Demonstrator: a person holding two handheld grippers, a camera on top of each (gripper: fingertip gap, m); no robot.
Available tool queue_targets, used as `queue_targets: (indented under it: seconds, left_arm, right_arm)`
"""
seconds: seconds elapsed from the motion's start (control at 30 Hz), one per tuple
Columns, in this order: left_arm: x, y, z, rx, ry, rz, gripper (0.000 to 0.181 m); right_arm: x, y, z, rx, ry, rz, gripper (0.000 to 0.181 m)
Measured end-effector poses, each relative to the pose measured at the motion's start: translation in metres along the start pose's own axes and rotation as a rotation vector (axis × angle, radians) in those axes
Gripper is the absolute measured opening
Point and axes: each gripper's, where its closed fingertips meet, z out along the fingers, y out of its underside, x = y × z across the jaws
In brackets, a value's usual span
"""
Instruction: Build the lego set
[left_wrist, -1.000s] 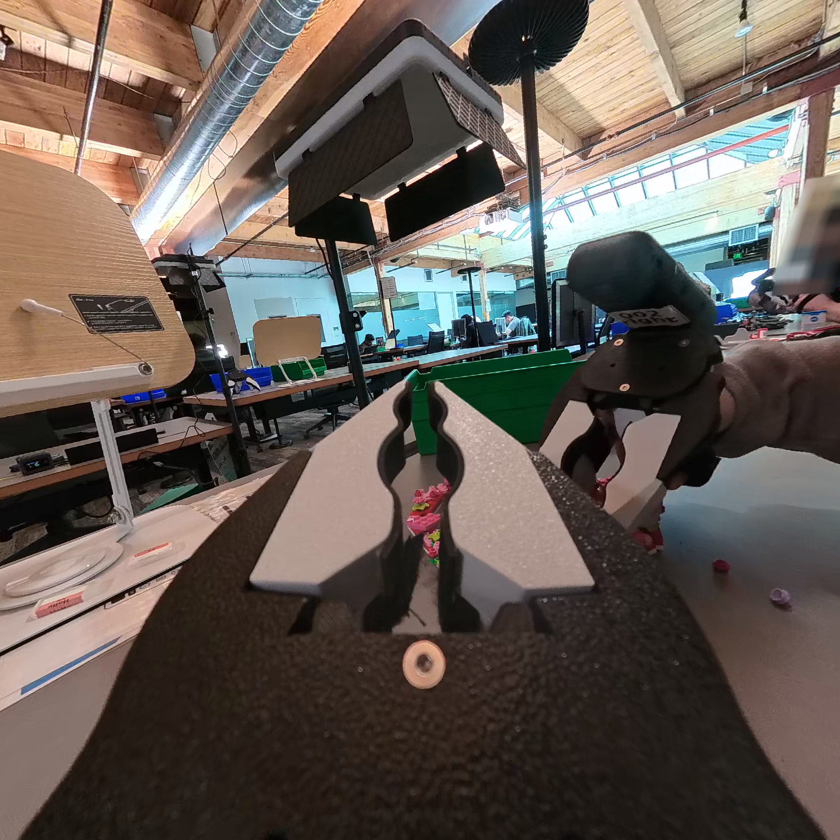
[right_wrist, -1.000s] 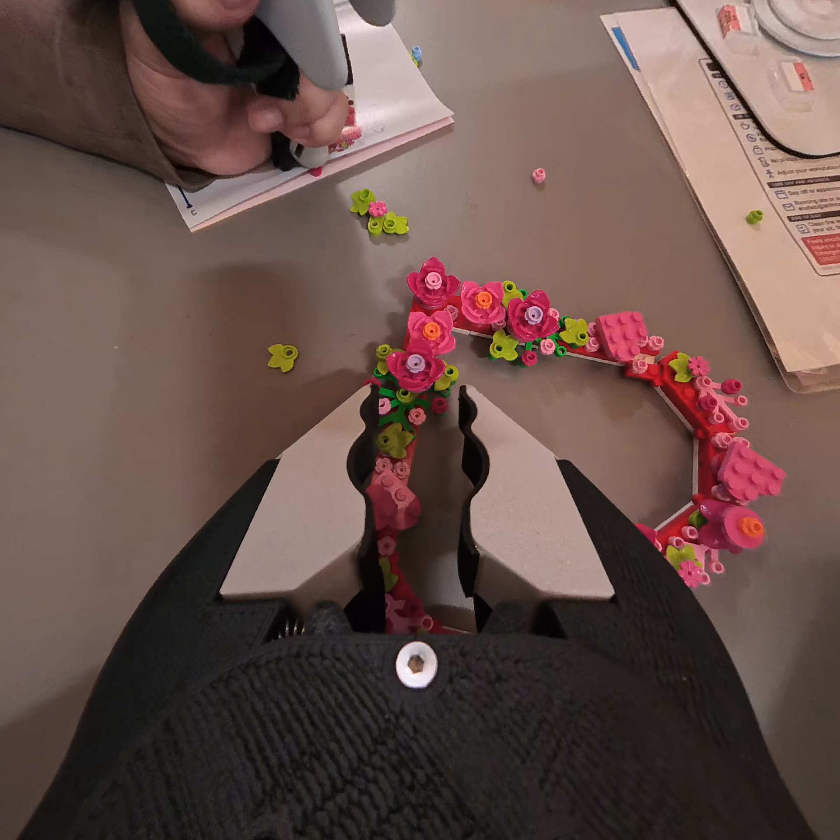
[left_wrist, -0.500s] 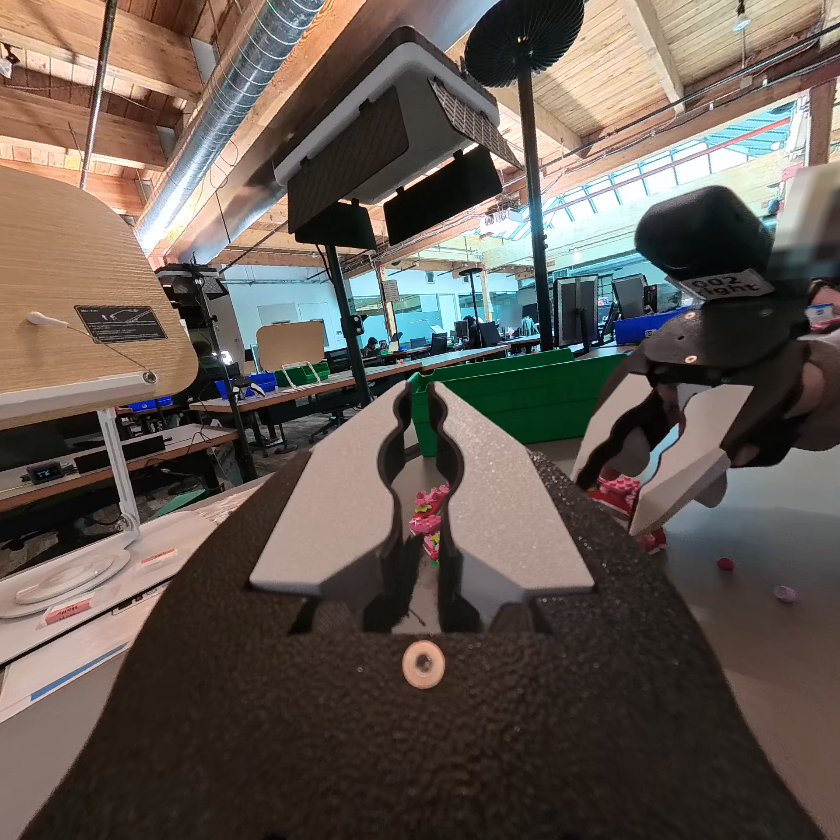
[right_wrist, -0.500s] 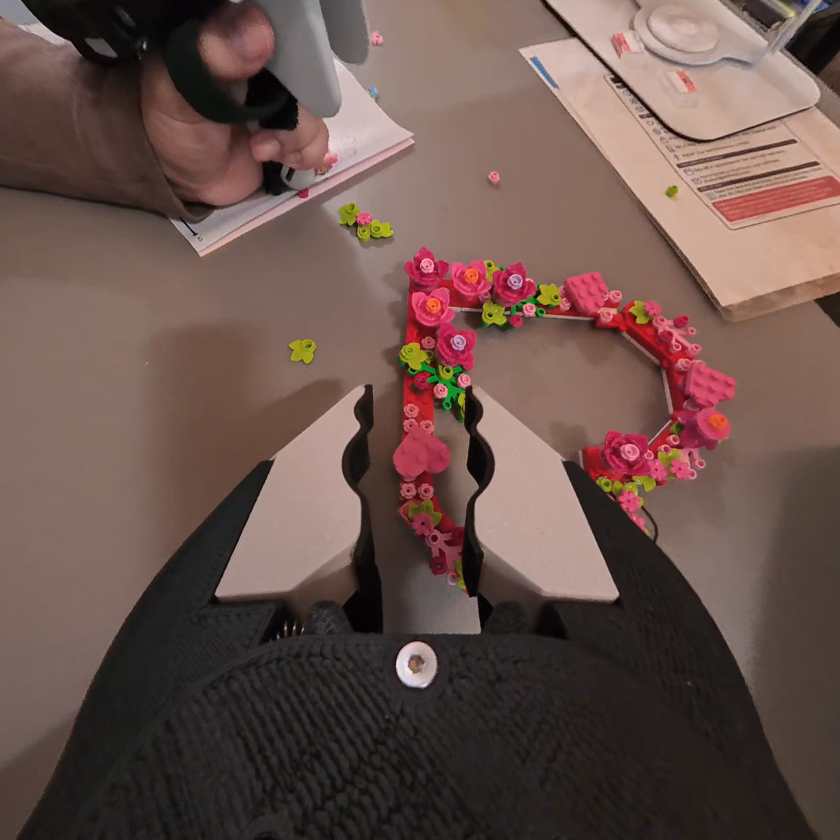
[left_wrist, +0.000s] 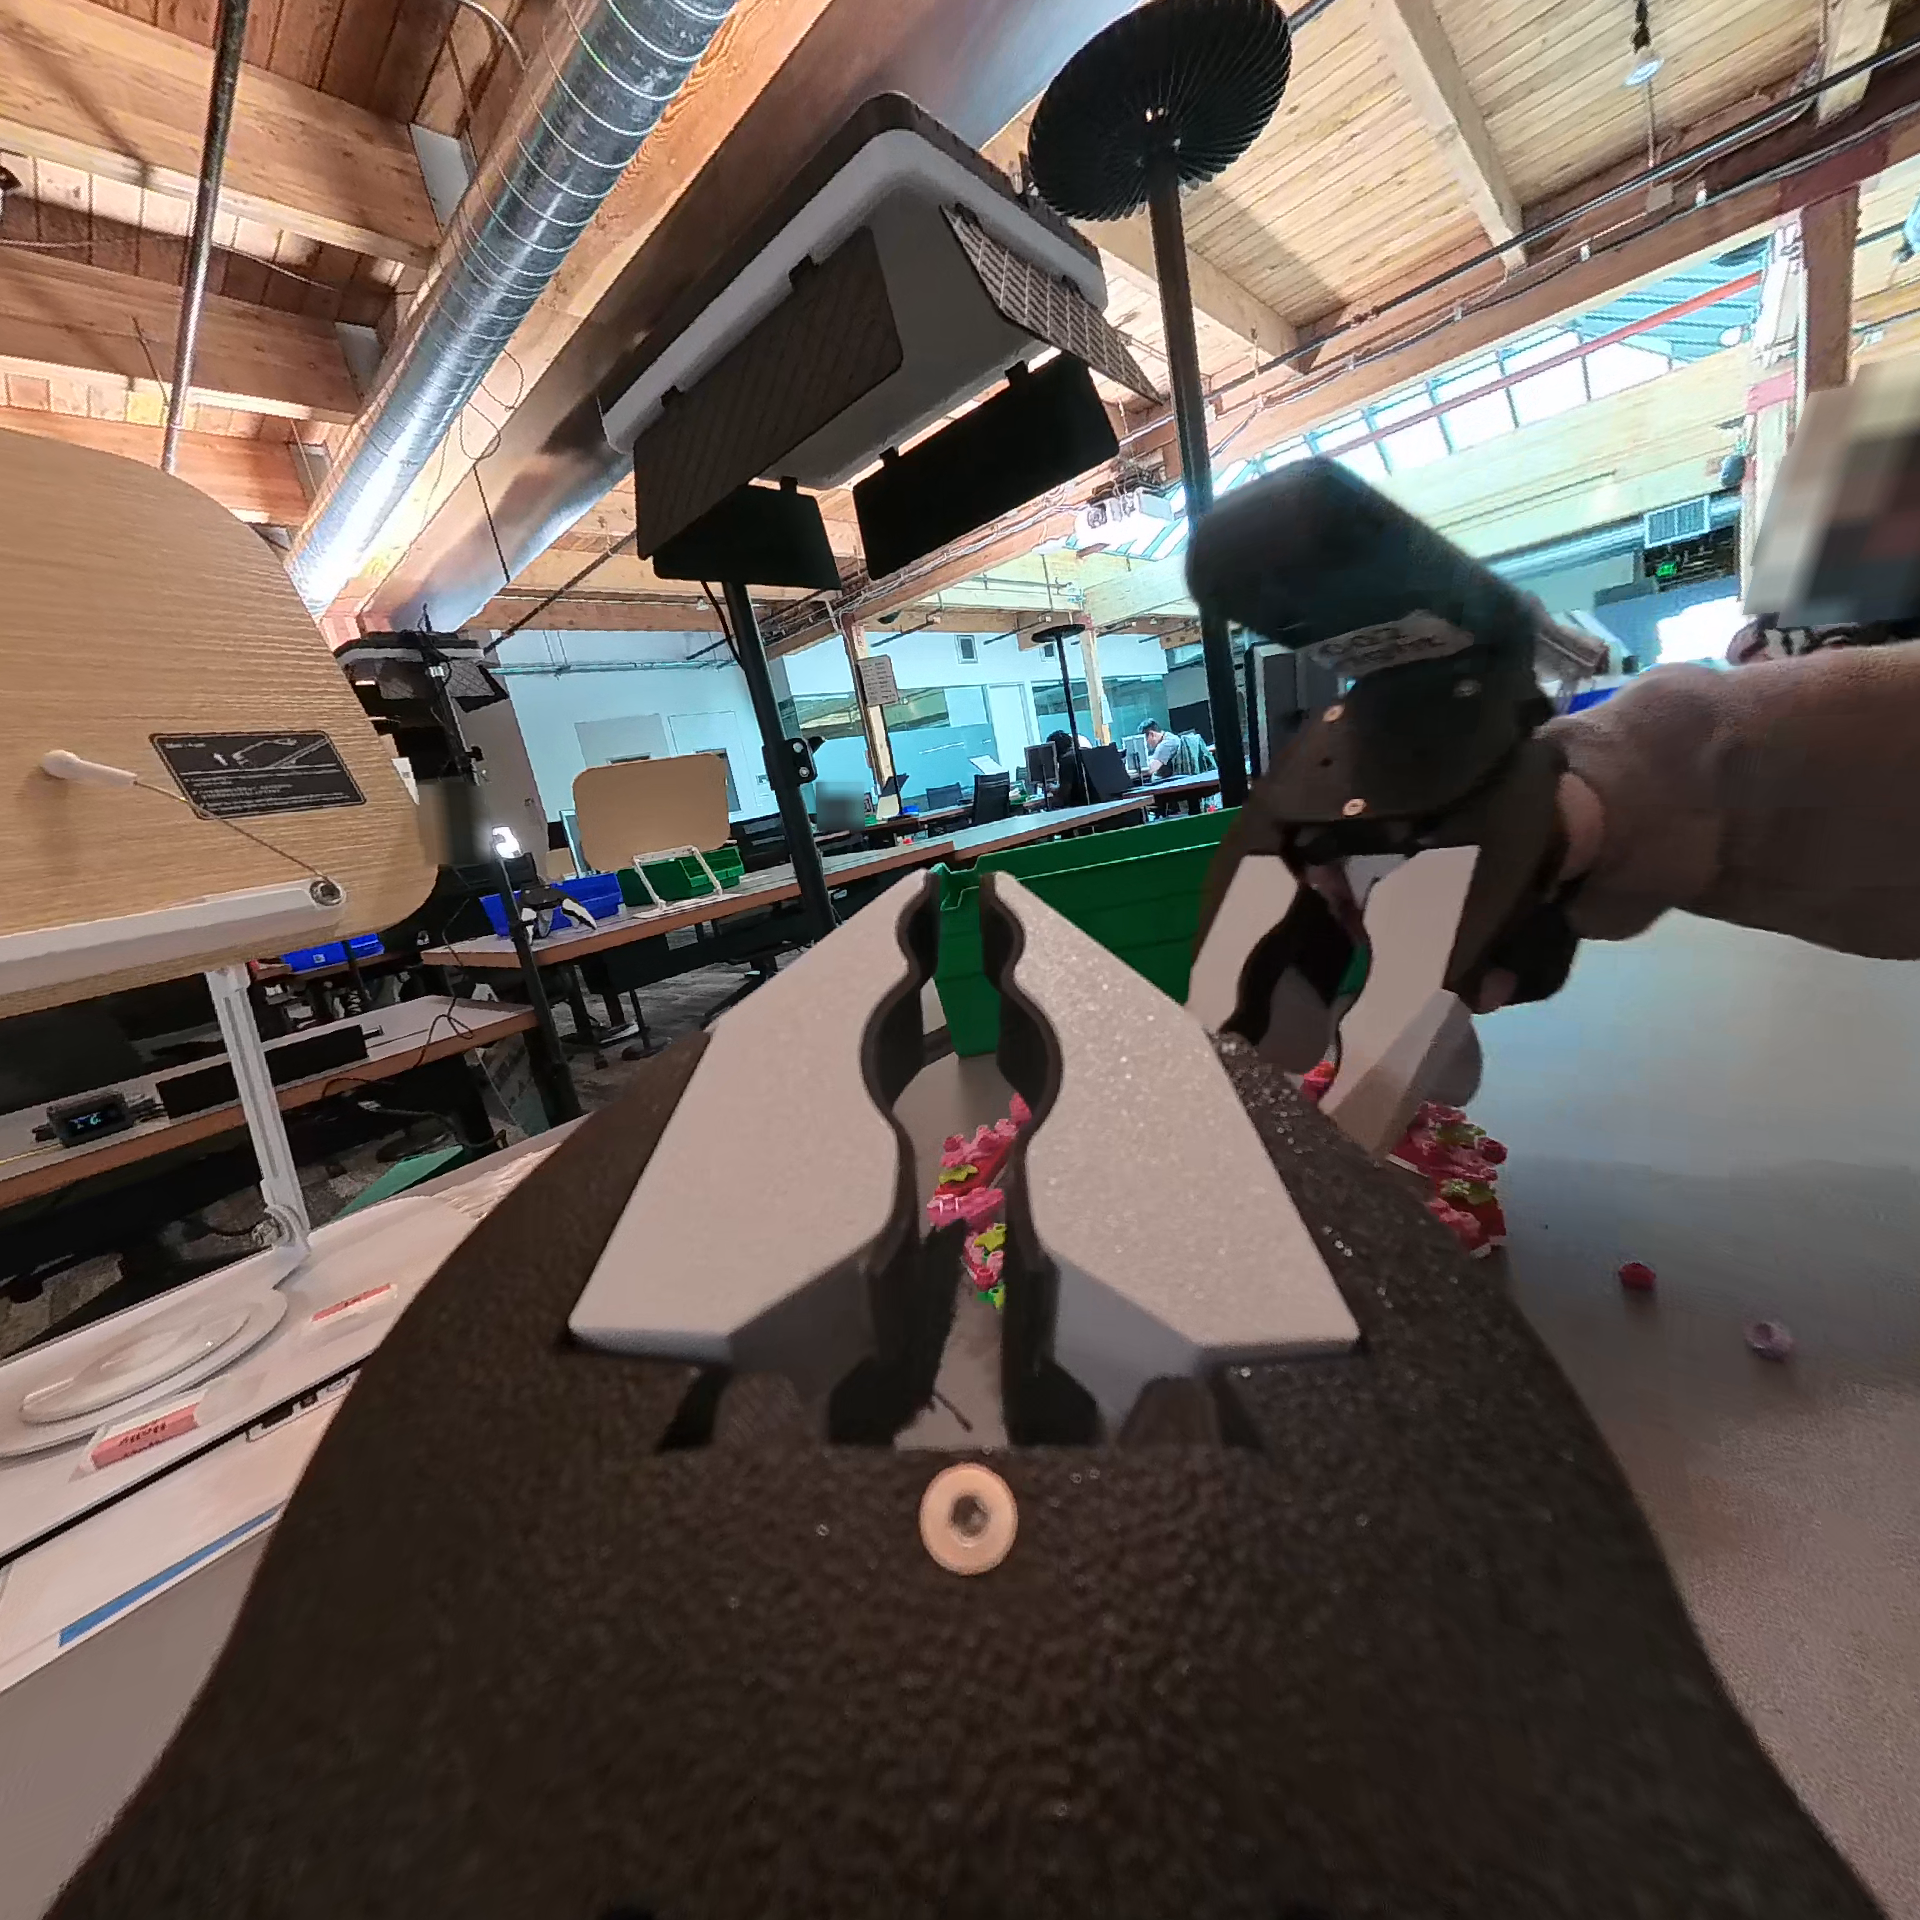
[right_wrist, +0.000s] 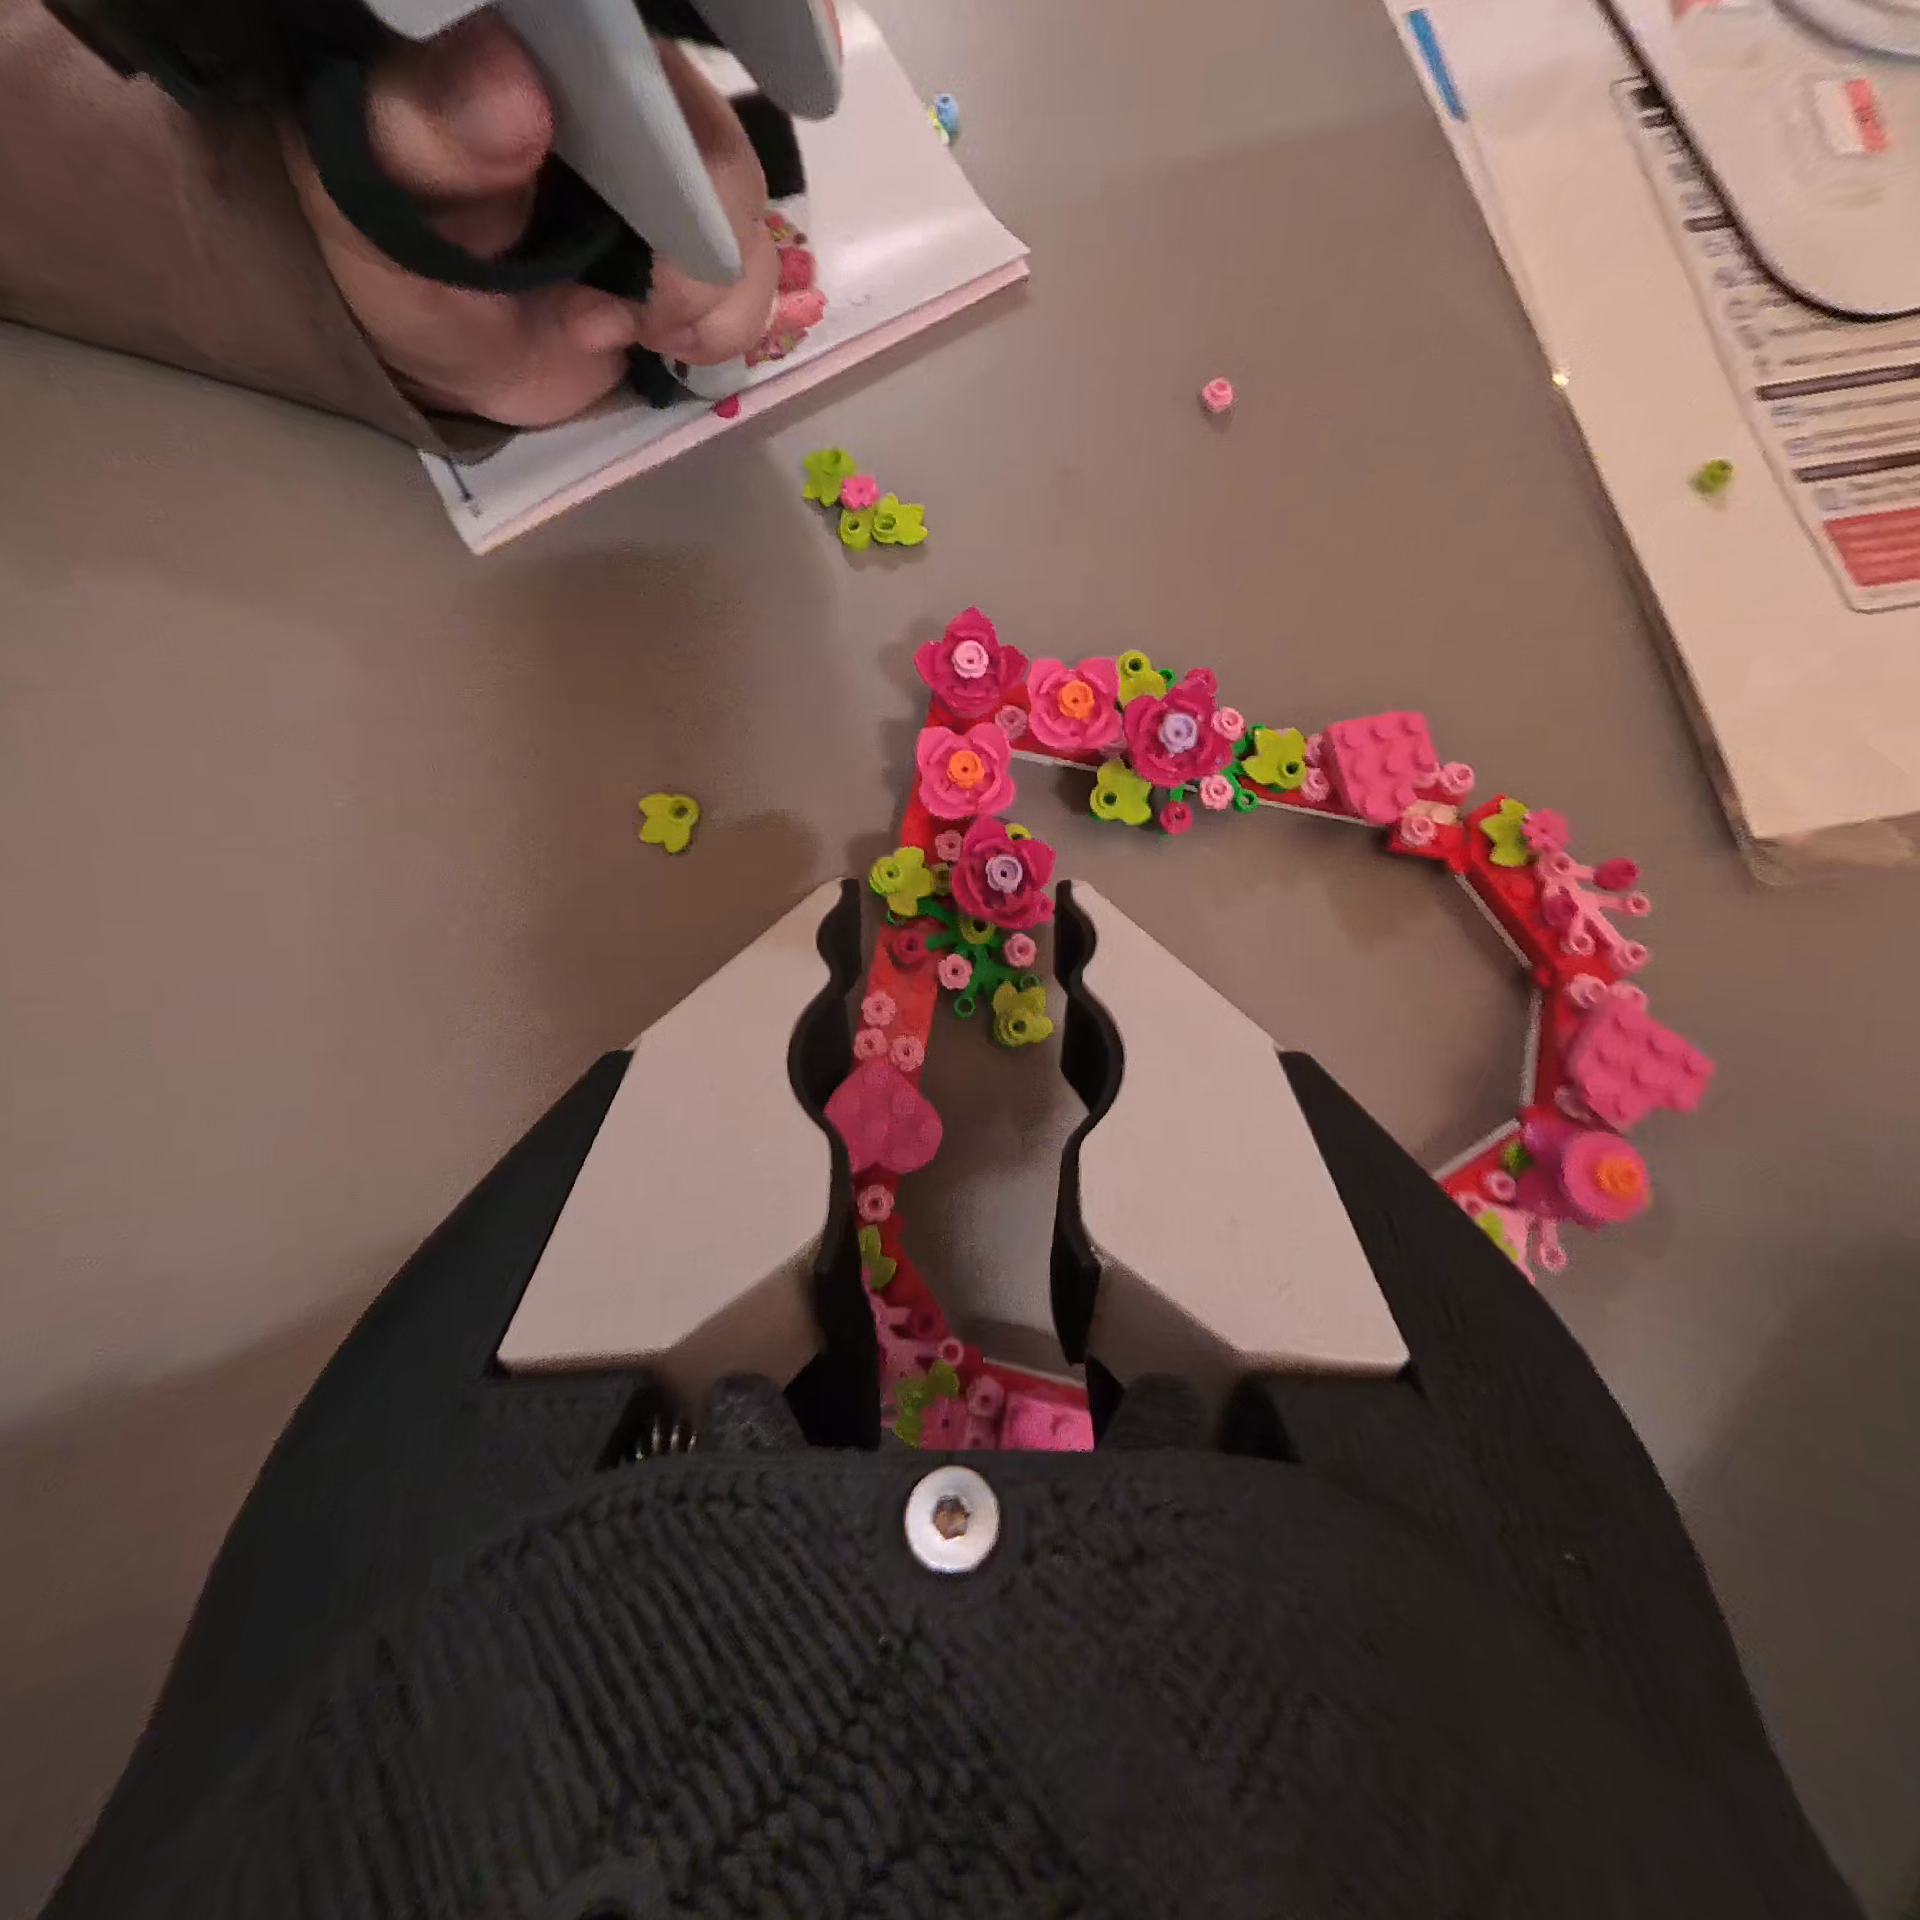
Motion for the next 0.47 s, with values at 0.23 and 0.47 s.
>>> queue_targets:
  seconds: [0.23, 0.47]
  left_arm:
    - [0.001, 0.000, 0.001, 0.002, 0.008, 0.003, 0.005]
    - [0.000, -0.001, 0.001, 0.005, 0.004, 0.004, 0.005]
  right_arm:
    - [0.009, 0.005, 0.016, -0.092, -0.084, 0.041, 0.031]
    - [0.011, 0.003, 0.015, -0.075, 0.034, 0.098, 0.020]
